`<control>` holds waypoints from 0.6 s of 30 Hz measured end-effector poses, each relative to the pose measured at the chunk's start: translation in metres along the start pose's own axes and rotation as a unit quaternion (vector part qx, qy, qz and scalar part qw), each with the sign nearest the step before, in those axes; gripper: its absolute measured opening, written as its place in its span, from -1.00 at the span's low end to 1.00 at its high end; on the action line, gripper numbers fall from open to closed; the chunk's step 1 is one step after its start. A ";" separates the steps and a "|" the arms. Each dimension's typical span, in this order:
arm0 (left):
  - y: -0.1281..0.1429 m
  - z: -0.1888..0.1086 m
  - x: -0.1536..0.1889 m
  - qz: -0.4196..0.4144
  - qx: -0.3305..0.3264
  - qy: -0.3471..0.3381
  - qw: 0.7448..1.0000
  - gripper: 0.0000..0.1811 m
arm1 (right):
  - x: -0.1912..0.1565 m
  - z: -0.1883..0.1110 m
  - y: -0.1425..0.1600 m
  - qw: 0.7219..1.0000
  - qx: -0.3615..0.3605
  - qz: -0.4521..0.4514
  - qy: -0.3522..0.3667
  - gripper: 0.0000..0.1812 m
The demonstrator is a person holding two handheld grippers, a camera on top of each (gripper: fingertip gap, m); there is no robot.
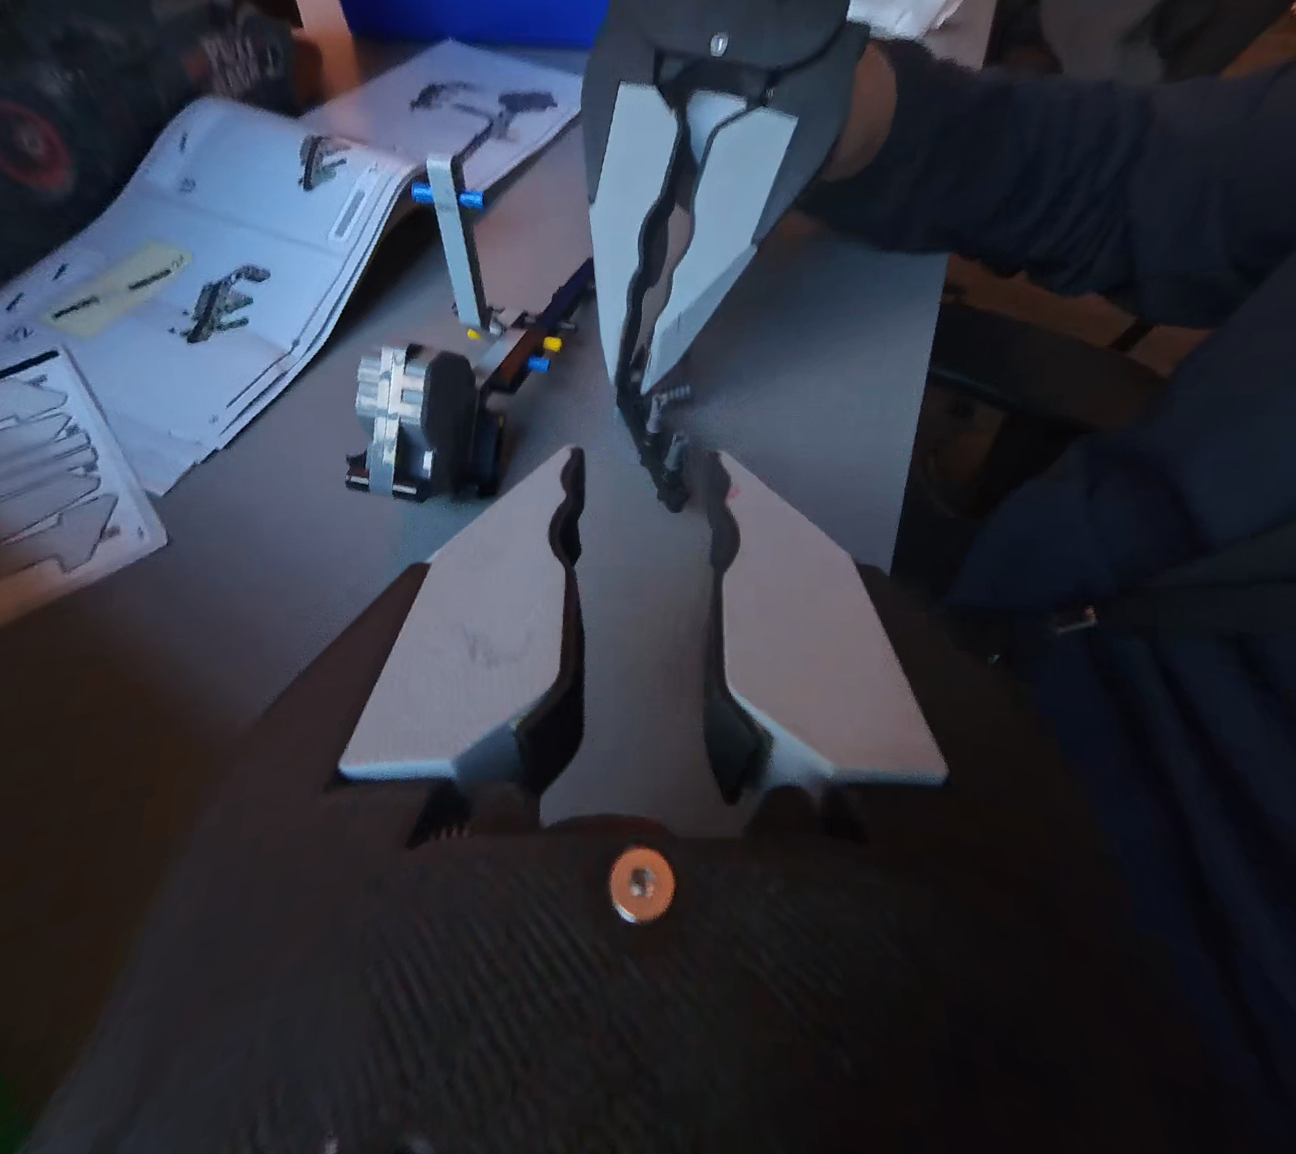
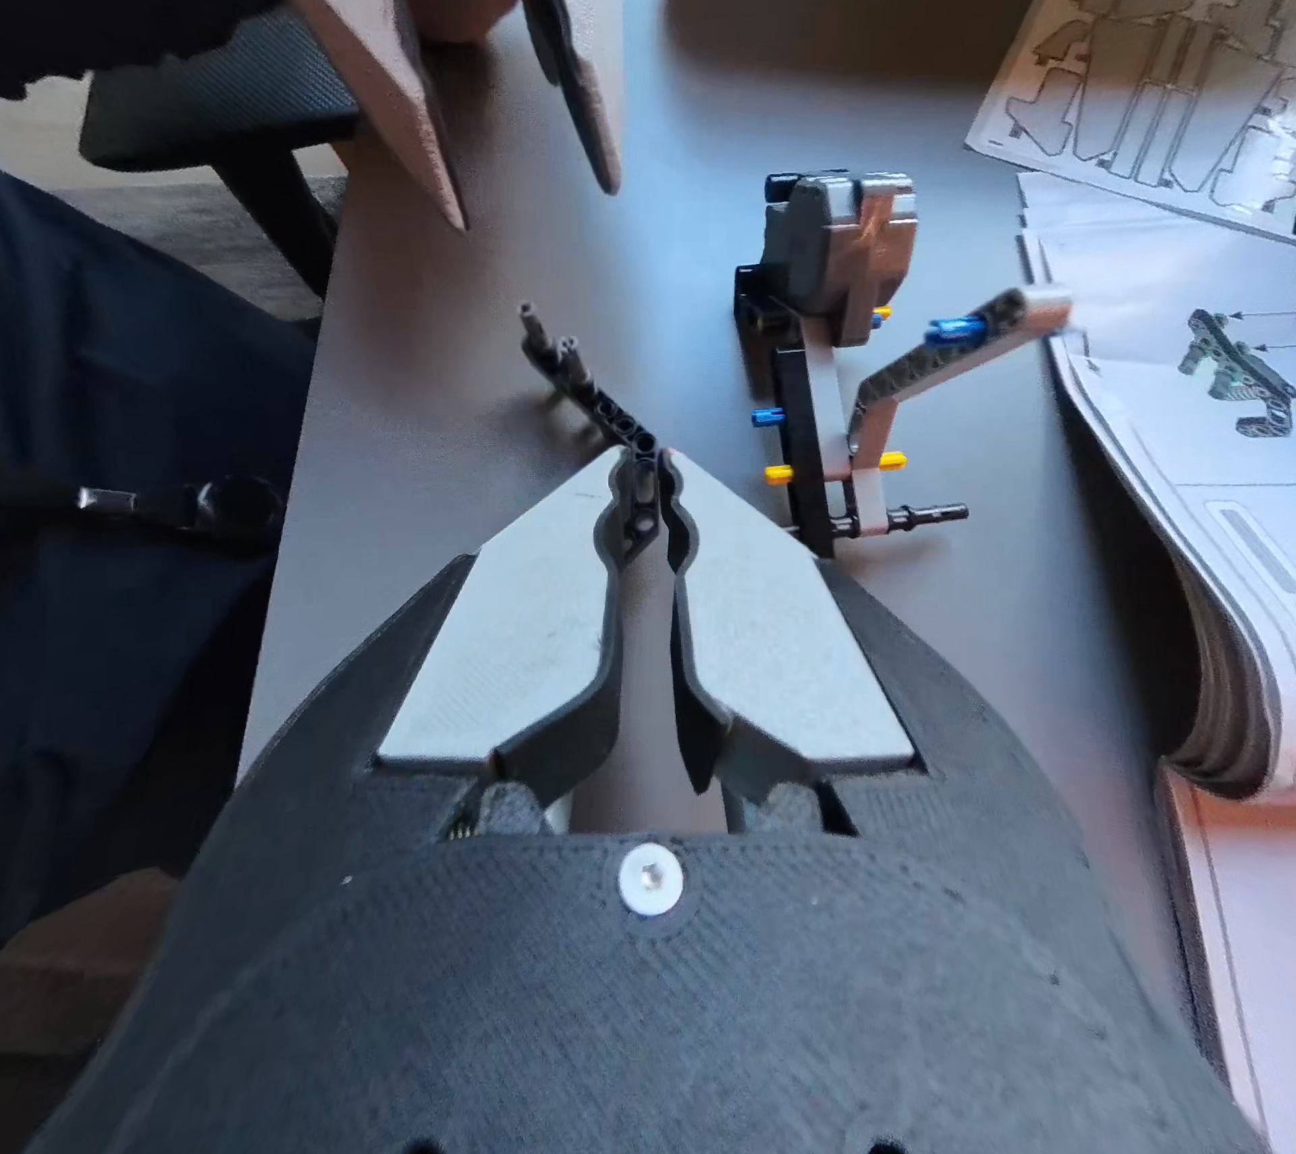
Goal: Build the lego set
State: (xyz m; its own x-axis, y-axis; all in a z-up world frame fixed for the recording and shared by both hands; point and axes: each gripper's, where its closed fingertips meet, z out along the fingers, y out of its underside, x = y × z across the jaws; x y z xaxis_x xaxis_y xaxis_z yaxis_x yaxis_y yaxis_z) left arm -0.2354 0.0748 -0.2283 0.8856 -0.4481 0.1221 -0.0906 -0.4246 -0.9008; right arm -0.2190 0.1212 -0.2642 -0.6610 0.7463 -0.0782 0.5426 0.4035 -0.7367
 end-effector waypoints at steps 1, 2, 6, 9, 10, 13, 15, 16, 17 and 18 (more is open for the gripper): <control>0.002 -0.002 -0.002 0.003 -0.009 -0.008 1.000 -0.62 | 0.000 -0.002 0.000 1.000 0.002 0.008 -0.004 -0.96; 0.003 -0.003 -0.005 0.008 -0.015 -0.020 1.000 -0.60 | 0.001 -0.003 0.000 1.000 0.003 0.016 -0.006 -0.96; -0.015 -0.013 -0.013 0.028 0.007 -0.035 0.999 -0.60 | 0.003 -0.018 -0.009 0.999 0.038 0.021 -0.009 -0.89; -0.040 -0.020 -0.023 0.051 0.042 -0.050 0.997 -0.60 | 0.011 -0.040 -0.017 0.996 0.085 0.018 0.007 -0.83; -0.051 -0.021 -0.027 0.063 0.057 -0.057 0.995 -0.59 | 0.017 -0.050 -0.021 0.994 0.110 0.012 0.020 -0.83; -0.086 -0.019 -0.051 0.103 0.096 -0.099 0.985 -0.48 | 0.042 -0.084 -0.025 0.979 0.185 0.000 0.082 -0.77; -0.107 -0.011 -0.068 0.106 0.113 -0.116 0.981 -0.32 | 0.063 -0.101 -0.017 0.969 0.208 -0.002 0.137 -0.72; -0.118 -0.007 -0.077 0.108 0.125 -0.127 0.978 -0.32 | 0.073 -0.107 -0.010 0.964 0.209 -0.004 0.164 -0.69; -0.128 -0.004 -0.087 0.113 0.139 -0.141 0.974 -0.38 | 0.083 -0.111 -0.002 0.960 0.203 -0.005 0.191 -0.65; -0.138 -0.004 -0.097 0.124 0.158 -0.157 0.967 -0.47 | 0.091 -0.113 0.008 0.958 0.190 -0.008 0.215 -0.63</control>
State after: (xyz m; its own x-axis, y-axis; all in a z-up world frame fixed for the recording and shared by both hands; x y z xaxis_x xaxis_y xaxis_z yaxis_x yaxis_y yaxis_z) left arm -0.3105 0.1742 -0.1142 0.9540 -0.2224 -0.2012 -0.2175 -0.0512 -0.9747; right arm -0.2165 0.2523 -0.2009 -0.3482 0.9238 0.1594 0.2526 0.2562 -0.9330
